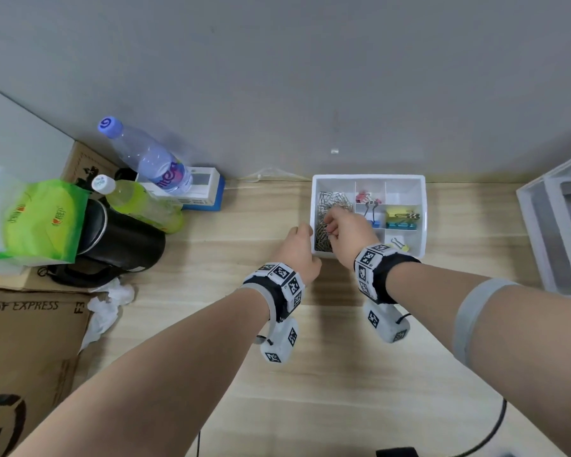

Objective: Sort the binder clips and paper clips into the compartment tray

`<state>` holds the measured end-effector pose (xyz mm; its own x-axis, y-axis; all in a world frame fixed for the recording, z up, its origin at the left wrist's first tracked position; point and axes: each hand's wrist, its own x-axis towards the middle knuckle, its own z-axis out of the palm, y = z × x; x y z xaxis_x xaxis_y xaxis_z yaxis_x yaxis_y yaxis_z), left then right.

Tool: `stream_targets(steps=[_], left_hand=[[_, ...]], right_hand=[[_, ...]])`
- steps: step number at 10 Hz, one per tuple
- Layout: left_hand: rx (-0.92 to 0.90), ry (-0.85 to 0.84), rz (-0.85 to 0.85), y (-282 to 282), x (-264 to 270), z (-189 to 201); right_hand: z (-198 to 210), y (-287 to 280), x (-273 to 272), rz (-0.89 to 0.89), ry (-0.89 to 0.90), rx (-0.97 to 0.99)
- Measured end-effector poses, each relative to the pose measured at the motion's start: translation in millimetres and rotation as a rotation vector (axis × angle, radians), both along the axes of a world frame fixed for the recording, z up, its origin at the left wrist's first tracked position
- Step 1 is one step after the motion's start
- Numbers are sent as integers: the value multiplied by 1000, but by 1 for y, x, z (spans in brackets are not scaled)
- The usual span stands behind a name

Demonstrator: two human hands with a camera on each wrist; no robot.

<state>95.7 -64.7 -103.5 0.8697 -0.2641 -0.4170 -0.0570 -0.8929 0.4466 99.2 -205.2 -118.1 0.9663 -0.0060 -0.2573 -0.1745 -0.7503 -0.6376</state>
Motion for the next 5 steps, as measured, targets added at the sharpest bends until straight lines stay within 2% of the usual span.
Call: stream_targets(steps=[3,5], left_hand=[[34,-49,-7,-5,3,-8],[44,-22,-12,-7,1,8]], right_hand=[[-6,-9,-7,61,34,-14],[7,-15,-8,62,25,-42]])
